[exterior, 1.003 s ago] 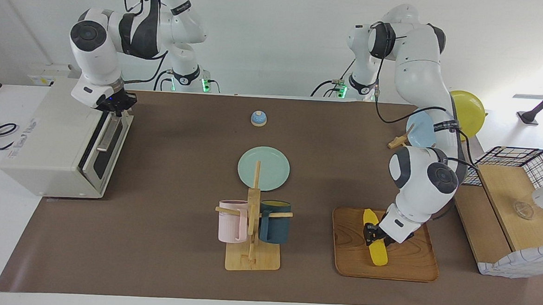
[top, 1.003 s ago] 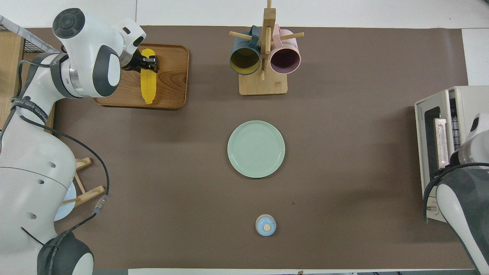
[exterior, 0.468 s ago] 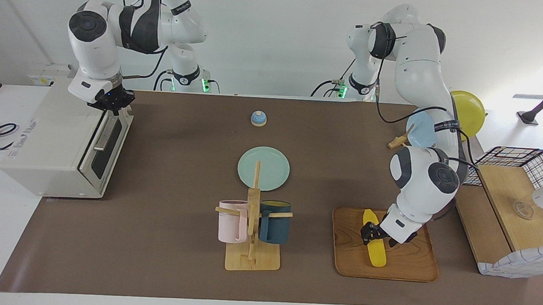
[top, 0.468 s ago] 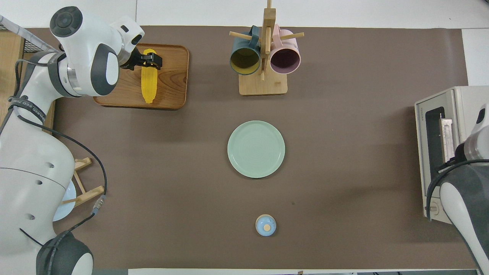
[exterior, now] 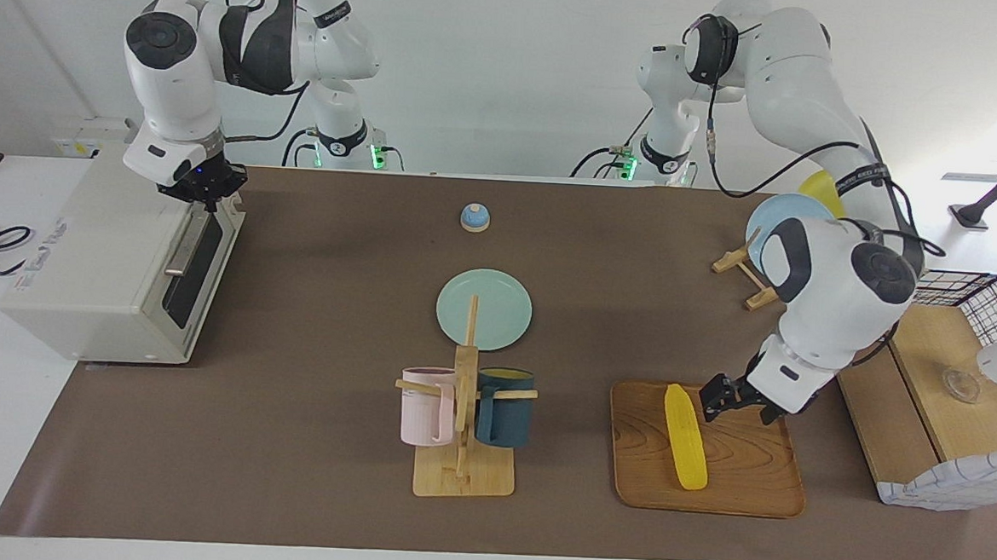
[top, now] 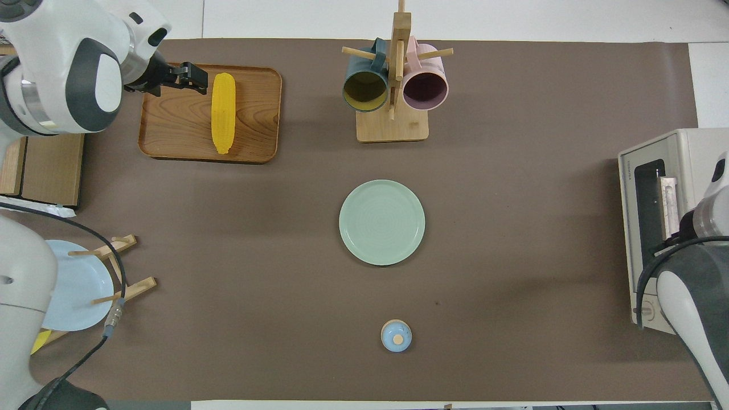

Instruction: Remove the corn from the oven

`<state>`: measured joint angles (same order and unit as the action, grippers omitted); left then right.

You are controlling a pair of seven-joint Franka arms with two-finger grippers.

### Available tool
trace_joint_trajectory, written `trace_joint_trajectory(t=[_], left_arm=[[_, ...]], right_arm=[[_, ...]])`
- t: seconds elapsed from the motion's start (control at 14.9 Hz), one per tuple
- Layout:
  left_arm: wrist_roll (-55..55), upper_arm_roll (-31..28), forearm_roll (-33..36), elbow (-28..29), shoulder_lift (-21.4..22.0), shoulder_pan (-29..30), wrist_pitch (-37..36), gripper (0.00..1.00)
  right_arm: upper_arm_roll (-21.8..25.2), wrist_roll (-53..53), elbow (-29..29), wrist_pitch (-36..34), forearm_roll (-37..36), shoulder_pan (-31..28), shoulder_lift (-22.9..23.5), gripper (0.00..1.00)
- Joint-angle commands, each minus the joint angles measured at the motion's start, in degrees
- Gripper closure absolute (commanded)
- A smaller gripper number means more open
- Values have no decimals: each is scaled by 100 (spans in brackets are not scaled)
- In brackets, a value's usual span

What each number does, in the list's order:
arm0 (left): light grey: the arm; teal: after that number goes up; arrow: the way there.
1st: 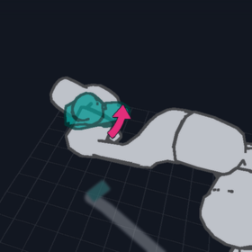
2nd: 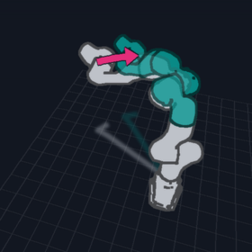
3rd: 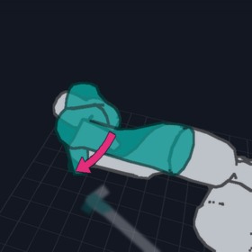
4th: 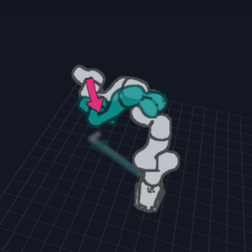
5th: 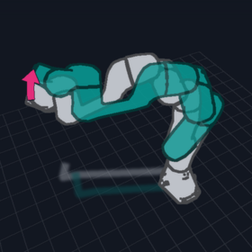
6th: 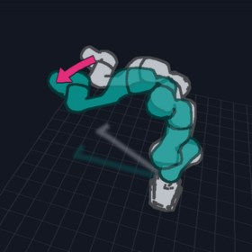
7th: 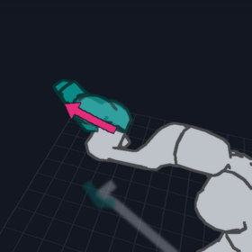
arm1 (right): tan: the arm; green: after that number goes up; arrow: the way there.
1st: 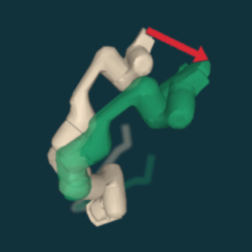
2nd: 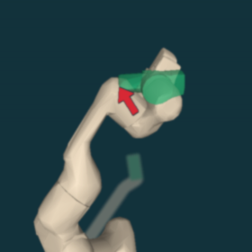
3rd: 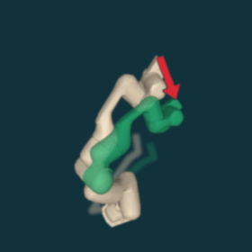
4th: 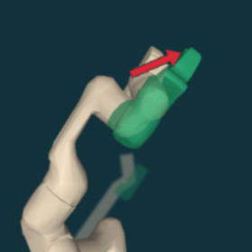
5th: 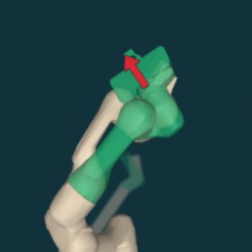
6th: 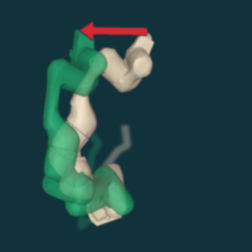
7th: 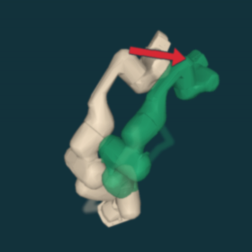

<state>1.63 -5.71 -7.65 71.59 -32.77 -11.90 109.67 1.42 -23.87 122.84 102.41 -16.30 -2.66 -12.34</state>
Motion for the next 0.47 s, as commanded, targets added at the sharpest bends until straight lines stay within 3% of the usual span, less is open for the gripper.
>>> trace_joint_trajectory(t=[0.0, 0.07, 0.13, 0.27, 0.33, 0.4], left_arm=[[-5, -202, 62, 435, 771, -14, -786, 0], [-5, -211, 62, 435, 929, -5, -1015, 0], [-5, -220, 62, 435, 1061, -5, -1226, 0], [-5, -220, 306, 435, 1351, -14, -1666, 0], [-5, -211, 378, 443, 1500, -14, -1851, 0], [-5, -211, 387, 452, 1658, -14, -2009, 0]], right_arm=[[-19, -74, -224, -212, 161, -24, 47, 69], [-10, -73, -347, -256, 337, -32, 73, 66], [-10, -56, -592, -387, 521, -15, 135, 73], [-28, 416, -1487, -1027, 1101, -6, 546, 75], [-36, 723, -1769, -1247, 1199, 11, 670, 66], [-71, 883, -1946, -1389, 1208, 64, 732, 63]])
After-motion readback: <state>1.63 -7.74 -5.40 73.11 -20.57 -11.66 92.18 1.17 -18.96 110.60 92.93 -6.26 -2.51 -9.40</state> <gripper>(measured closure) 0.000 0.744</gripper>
